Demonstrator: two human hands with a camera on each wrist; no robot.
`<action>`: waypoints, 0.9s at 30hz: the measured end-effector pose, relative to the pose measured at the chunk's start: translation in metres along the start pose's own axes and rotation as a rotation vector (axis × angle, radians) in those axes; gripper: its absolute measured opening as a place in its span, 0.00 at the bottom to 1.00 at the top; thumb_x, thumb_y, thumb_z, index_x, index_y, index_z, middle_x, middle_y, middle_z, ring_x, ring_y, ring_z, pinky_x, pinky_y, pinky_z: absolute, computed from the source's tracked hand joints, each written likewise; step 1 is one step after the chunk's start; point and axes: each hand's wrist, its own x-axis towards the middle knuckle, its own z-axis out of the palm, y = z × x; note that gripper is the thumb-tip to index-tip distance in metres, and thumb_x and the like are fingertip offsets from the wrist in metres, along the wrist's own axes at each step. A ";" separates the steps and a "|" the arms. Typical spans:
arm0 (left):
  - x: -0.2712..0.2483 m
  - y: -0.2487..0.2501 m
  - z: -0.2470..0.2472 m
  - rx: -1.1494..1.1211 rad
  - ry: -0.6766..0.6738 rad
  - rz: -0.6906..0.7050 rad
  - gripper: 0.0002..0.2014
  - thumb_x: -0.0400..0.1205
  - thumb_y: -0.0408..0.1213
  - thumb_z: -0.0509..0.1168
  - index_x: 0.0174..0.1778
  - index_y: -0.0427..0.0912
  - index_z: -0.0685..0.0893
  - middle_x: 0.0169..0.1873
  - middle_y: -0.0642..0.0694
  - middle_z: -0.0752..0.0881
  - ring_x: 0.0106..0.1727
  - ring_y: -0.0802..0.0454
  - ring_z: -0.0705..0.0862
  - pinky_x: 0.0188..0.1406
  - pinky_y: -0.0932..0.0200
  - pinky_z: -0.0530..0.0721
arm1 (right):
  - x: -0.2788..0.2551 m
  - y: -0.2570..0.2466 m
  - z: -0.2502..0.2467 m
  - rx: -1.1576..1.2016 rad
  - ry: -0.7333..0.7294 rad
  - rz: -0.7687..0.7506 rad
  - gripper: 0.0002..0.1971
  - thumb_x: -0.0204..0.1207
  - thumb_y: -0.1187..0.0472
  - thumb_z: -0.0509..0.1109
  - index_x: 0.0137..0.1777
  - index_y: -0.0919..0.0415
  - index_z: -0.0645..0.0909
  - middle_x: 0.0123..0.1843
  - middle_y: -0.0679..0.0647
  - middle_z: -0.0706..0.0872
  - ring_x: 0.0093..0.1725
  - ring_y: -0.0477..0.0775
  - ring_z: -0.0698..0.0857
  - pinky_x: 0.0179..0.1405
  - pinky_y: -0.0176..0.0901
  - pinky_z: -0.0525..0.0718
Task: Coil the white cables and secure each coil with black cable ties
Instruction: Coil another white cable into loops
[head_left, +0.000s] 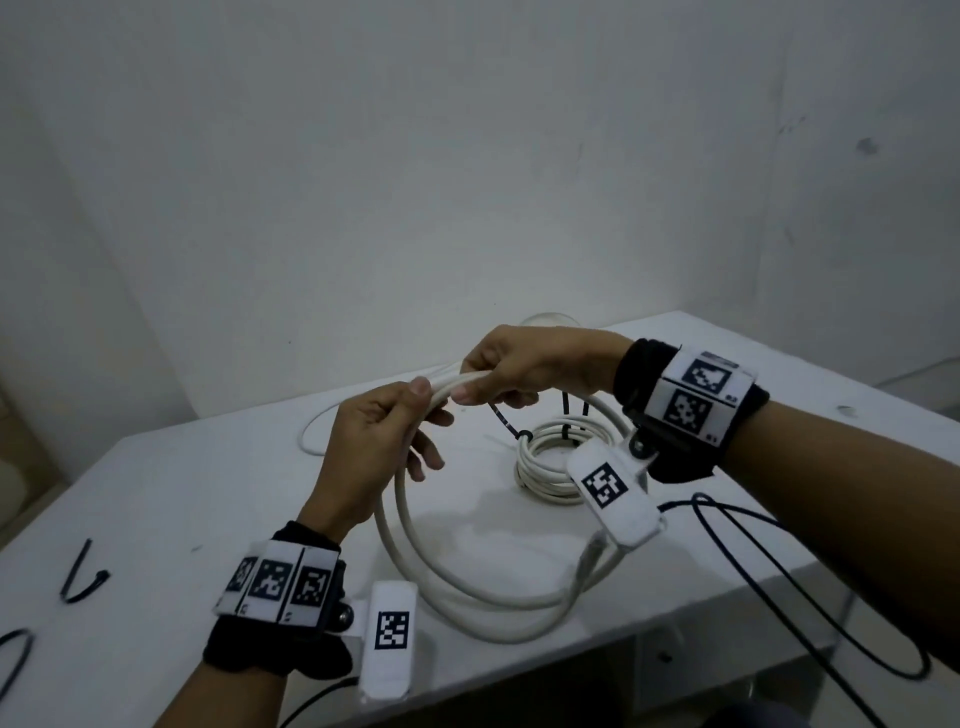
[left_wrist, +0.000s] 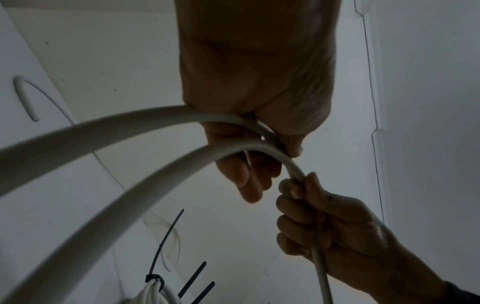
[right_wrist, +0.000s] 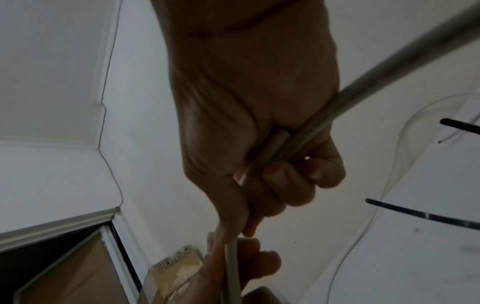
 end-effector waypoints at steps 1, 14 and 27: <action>0.000 -0.001 -0.001 -0.007 0.009 0.002 0.15 0.85 0.41 0.61 0.47 0.35 0.89 0.38 0.38 0.90 0.24 0.41 0.85 0.18 0.58 0.81 | 0.000 0.001 -0.001 0.024 -0.015 0.008 0.12 0.77 0.57 0.71 0.34 0.59 0.77 0.25 0.49 0.70 0.26 0.49 0.67 0.26 0.40 0.63; -0.016 -0.031 -0.040 -0.292 0.384 -0.125 0.16 0.85 0.43 0.60 0.44 0.34 0.85 0.38 0.40 0.90 0.31 0.45 0.89 0.33 0.54 0.89 | -0.028 0.064 0.000 0.200 0.331 0.040 0.16 0.85 0.52 0.57 0.45 0.61 0.79 0.30 0.51 0.71 0.27 0.50 0.71 0.28 0.39 0.74; 0.045 0.060 -0.034 0.855 -0.308 0.090 0.13 0.81 0.51 0.65 0.58 0.51 0.85 0.51 0.58 0.87 0.52 0.60 0.85 0.53 0.60 0.81 | 0.017 -0.003 0.012 -0.324 0.254 -0.114 0.13 0.84 0.49 0.56 0.38 0.51 0.70 0.33 0.48 0.74 0.31 0.47 0.72 0.30 0.37 0.71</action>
